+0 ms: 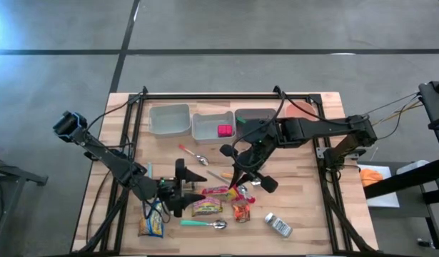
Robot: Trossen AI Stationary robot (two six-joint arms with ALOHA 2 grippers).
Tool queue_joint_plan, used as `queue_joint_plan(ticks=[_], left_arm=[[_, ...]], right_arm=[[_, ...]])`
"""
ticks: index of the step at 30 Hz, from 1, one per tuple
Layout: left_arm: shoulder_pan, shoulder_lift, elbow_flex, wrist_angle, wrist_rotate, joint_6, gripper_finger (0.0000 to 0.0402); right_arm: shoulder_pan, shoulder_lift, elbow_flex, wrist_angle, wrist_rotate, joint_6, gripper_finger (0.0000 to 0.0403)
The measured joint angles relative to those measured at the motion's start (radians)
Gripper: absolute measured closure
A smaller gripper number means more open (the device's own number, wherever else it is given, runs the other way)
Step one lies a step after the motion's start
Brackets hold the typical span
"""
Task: Pick & Place Food Item
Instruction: Put the red noodle pack into the left gray bin
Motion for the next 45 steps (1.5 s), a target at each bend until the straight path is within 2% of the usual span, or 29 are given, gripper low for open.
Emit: queue_joint_plan(ticks=[8, 16, 40, 45], left_arm=[[-0.001, 0.0, 0.0, -0.001, 0.048, 0.023, 0.0155], [-0.003, 0.0, 0.0, 0.015, 0.049, 0.024, 0.0216], [-0.005, 0.0, 0.0, 0.028, 0.066, 0.073, 0.0224], [-0.005, 0.002, -0.001, 0.031, 0.066, 0.078, 0.0243]], right_arm=[[0.0, 0.0, -0.012, 0.039, -0.003, 0.001, 0.0395], [0.0, 0.0, -0.012, 0.041, -0.004, 0.003, 0.0395], [0.0, 0.0, -0.018, 0.073, -0.006, 0.004, 0.0395], [0.0, 0.0, -0.019, 0.092, -0.036, 0.008, 0.0395]])
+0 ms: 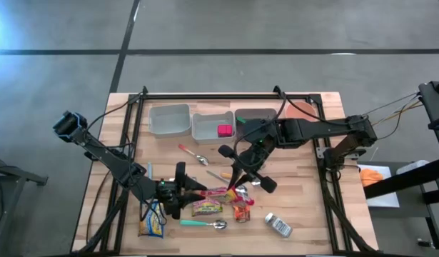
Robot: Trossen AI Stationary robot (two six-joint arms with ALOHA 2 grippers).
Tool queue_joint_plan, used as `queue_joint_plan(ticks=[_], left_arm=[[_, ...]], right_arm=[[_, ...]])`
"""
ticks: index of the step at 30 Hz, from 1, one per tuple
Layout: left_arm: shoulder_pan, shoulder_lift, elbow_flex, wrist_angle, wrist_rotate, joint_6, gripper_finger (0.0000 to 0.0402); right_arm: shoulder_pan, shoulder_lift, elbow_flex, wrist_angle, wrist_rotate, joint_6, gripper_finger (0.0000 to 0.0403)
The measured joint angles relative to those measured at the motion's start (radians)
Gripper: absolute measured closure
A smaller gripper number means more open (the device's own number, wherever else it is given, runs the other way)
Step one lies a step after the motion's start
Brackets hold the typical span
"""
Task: Pick & Place Food Item
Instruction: Put the red noodle pack into the left gray bin
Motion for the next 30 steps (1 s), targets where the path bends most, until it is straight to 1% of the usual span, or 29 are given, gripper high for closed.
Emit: queue_joint_plan(ticks=[8, 11, 16, 25, 30], left_arm=[[0.0, 0.0, 0.0, 0.001, 0.004, 0.0, 0.0323], [-0.002, 0.0, -0.001, 0.002, 0.022, 0.0, 0.0345], [-0.01, 0.0, -0.001, 0.005, 0.055, 0.023, 0.0394], [-0.018, 0.0, -0.001, 0.007, 0.053, 0.022, 0.04], [-0.021, -0.001, -0.002, 0.004, 0.004, -0.007, 0.0401]], right_arm=[[0.0, 0.0, -0.007, 0.003, 0.0, 0.0, 0.0395], [0.0, 0.0, -0.013, 0.004, 0.0, 0.0, 0.0395], [0.0, 0.0, -0.018, 0.004, 0.004, 0.0, 0.0395], [0.0, 0.0, -0.025, 0.003, 0.008, 0.007, 0.0395], [0.0, -0.001, -0.027, -0.034, 0.045, 0.024, 0.0395]])
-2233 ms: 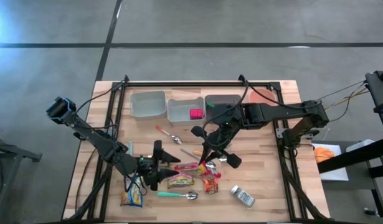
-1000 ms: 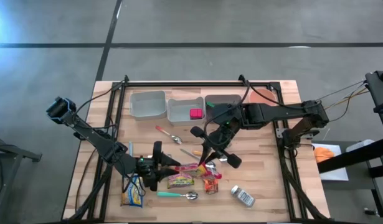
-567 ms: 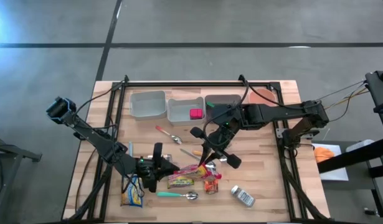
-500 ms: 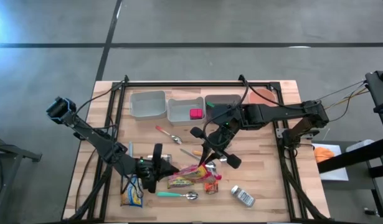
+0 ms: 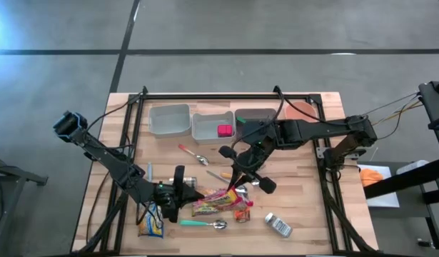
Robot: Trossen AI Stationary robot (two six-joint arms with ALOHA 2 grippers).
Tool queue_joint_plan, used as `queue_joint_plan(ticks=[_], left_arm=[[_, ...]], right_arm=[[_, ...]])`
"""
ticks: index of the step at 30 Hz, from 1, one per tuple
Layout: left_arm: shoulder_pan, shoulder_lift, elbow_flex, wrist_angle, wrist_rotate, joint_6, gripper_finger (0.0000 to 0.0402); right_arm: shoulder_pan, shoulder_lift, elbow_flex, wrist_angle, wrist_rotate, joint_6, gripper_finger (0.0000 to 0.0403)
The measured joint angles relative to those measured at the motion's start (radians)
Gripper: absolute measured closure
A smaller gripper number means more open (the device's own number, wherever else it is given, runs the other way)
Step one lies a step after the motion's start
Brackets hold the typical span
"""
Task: Pick & Place Food Item
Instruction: Put the red noodle pack into the left gray bin
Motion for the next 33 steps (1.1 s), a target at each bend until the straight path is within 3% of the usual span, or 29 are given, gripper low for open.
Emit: queue_joint_plan(ticks=[6, 13, 25, 29, 33], left_arm=[[0.0, -0.003, 0.0, -0.003, -0.018, -0.053, 0.0401], [0.001, -0.008, -0.001, -0.012, -0.034, -0.084, 0.0401], [0.001, -0.008, 0.001, -0.026, -0.052, -0.125, 0.0401], [0.001, -0.008, 0.001, -0.039, -0.057, -0.141, 0.0401], [0.001, -0.011, 0.001, -0.061, -0.061, -0.165, 0.0401]], right_arm=[[0.0, -0.001, -0.003, -0.017, 0.064, 0.066, 0.0394], [0.0, -0.001, -0.018, -0.016, 0.036, 0.153, 0.0379], [-0.001, 0.001, -0.055, -0.017, 0.048, 0.109, 0.0192], [-0.001, -0.004, -0.054, -0.02, 0.08, 0.097, 0.016], [-0.005, -0.014, -0.053, -0.081, 0.202, 0.059, 0.0147]])
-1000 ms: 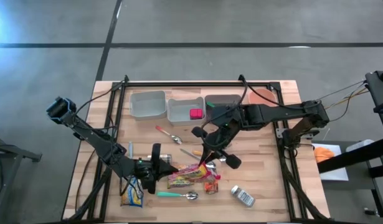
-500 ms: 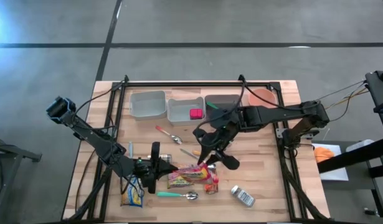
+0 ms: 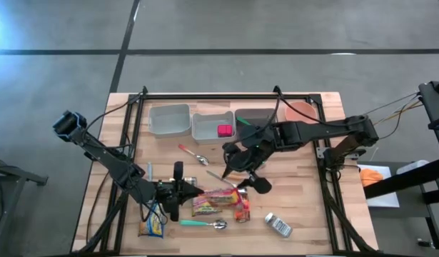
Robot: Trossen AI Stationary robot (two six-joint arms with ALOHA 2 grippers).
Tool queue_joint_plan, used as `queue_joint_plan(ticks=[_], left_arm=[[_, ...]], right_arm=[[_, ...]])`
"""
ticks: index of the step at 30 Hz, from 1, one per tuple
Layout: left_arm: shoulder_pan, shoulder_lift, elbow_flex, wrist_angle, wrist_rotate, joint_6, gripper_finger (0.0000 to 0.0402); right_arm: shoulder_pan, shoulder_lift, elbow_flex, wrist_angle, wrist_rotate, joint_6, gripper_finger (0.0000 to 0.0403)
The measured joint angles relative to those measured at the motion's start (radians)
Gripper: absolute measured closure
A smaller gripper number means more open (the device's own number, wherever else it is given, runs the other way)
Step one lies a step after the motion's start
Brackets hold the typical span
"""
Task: Pick & Place Food Item
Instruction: Put the red noodle pack into the left gray bin
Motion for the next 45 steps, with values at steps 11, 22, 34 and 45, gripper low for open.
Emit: queue_joint_plan(ticks=[11, 22, 34, 45], left_arm=[[0.0, -0.06, 0.0, -0.067, -0.042, -0.093, 0.0401], [0.001, -0.085, 0.0, -0.121, -0.084, -0.159, 0.0401], [0.013, -0.121, 0.027, -0.252, -0.254, -0.312, 0.0401], [0.153, -0.201, 0.133, -0.571, -0.305, -0.594, 0.0401]], right_arm=[[-0.002, -0.001, 0.001, -0.123, 0.398, -0.025, 0.0145], [-0.002, -0.034, 0.001, -0.115, 0.49, -0.008, 0.0145], [-0.002, -0.039, 0.001, -0.237, 0.498, 0.141, 0.0145], [0.007, -0.039, -0.1, -0.33, 0.499, 0.388, 0.0145]])
